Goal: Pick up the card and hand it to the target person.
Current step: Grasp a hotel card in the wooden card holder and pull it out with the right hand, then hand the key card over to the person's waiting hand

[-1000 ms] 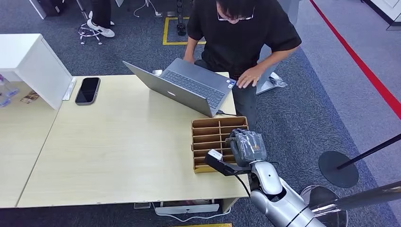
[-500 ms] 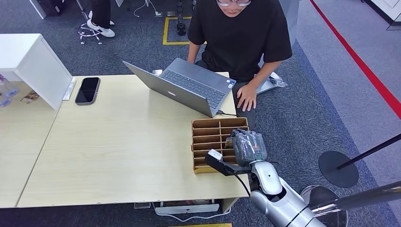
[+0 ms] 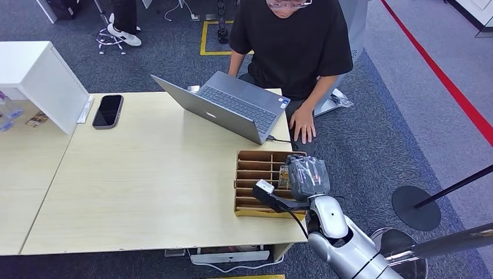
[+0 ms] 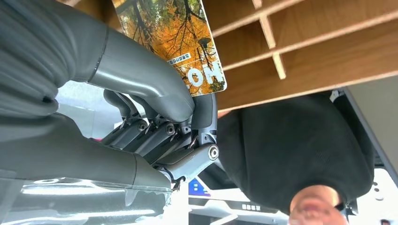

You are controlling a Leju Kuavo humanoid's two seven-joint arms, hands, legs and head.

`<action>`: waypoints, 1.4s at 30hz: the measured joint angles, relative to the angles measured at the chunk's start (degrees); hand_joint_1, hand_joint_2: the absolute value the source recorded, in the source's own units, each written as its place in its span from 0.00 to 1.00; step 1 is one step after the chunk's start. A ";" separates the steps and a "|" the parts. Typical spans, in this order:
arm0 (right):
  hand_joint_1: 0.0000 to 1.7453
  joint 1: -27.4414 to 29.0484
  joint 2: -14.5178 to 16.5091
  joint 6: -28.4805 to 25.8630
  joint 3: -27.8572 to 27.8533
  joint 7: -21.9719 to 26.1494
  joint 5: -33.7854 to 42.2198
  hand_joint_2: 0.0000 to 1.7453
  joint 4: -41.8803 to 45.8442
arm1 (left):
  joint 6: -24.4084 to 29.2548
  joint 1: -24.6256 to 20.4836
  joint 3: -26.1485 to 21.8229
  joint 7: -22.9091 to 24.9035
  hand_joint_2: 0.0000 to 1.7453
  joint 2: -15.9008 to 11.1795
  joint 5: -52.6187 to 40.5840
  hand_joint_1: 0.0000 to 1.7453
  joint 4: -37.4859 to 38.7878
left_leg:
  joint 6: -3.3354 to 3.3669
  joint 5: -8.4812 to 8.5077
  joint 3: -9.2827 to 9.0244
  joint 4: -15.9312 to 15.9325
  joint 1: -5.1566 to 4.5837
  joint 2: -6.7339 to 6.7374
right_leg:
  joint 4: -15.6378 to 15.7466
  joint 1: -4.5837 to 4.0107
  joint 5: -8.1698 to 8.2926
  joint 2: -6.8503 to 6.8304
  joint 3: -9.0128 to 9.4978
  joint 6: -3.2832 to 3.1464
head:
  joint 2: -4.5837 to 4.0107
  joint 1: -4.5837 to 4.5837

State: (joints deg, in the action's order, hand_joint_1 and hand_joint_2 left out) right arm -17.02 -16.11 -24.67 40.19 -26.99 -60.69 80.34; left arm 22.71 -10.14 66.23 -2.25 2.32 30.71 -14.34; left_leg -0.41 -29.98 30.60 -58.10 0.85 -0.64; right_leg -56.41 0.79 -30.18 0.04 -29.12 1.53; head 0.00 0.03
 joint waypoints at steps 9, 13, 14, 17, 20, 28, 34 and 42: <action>0.97 -0.06 -0.34 0.03 -0.79 -0.36 -1.46 1.00 2.47 | 0.00 -0.01 -0.02 -0.04 0.00 0.00 0.00 0.00 0.00 | 0.00 0.00 -0.01 0.00 0.00 0.00 | 0.00 0.00 0.00 0.00 0.00 0.00 | 0.00 -0.01; 0.99 -0.07 -0.38 -0.16 -1.06 -0.38 -1.95 1.00 3.08 | 0.00 -0.01 -0.02 -0.05 0.00 0.00 -0.02 0.00 0.00 | 0.00 0.00 -0.01 0.00 0.00 0.00 | 0.00 0.00 0.00 0.00 0.00 0.00 | 0.00 -0.01; 1.00 -0.07 -0.40 -0.29 -1.09 -0.38 -2.04 1.00 3.17 | 0.00 -0.01 -0.02 -0.04 0.00 0.00 -0.04 0.00 0.00 | 0.00 0.00 -0.01 0.00 0.00 0.00 | 0.00 0.00 0.00 0.00 0.01 0.00 | 0.00 -0.01; 0.99 -0.15 -0.46 -0.91 -1.20 -0.40 -2.52 1.00 3.40 | 0.00 -0.02 -0.02 0.00 0.00 0.00 -0.18 0.00 0.00 | 0.00 0.00 -0.01 0.00 0.00 0.00 | 0.00 0.00 0.00 0.00 0.00 0.00 | 0.00 -0.01; 0.99 -0.64 -0.55 -1.29 -1.60 -0.52 -2.79 1.00 3.68 | 0.00 -0.11 0.00 0.01 0.00 0.00 -0.32 0.00 0.00 | 0.00 0.00 -0.01 0.00 0.00 0.00 | 0.00 0.00 0.00 0.00 0.00 0.00 | 0.00 -0.01; 0.99 -3.66 -1.99 -1.81 -3.68 -1.63 -3.65 1.00 4.63 | -0.23 -0.62 0.00 0.27 0.00 0.04 -0.90 0.00 0.00 | 0.00 0.01 -0.01 -0.04 0.00 0.00 | 0.00 0.00 0.01 0.00 0.01 0.01 | 0.00 -0.01; 1.00 -6.89 -4.10 -1.43 -5.92 -2.82 -4.69 1.00 5.22 | -0.68 -1.08 0.01 0.75 0.00 0.11 -1.52 0.00 0.00 | 0.01 0.01 -0.01 -0.09 0.00 0.00 | 0.00 0.00 0.02 0.00 0.01 0.02 | 0.00 -0.01; 0.98 -9.75 -7.27 -3.63 -8.96 -4.39 -7.39 1.00 5.62 | -0.96 -1.34 0.04 1.15 0.00 0.21 -2.25 0.00 0.00 | 0.01 0.01 0.01 -0.13 0.00 0.00 | 0.00 0.00 0.04 0.00 0.01 0.05 | 0.00 0.00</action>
State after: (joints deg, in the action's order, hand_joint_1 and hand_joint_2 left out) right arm -26.77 -23.38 -28.30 31.23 -31.38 -68.08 85.96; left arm 21.75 -11.48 66.27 -1.10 2.52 28.46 -14.34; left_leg -0.40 -29.97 30.61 -58.23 0.85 -0.64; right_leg -56.41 0.80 -30.14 0.04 -29.10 1.58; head 0.00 0.03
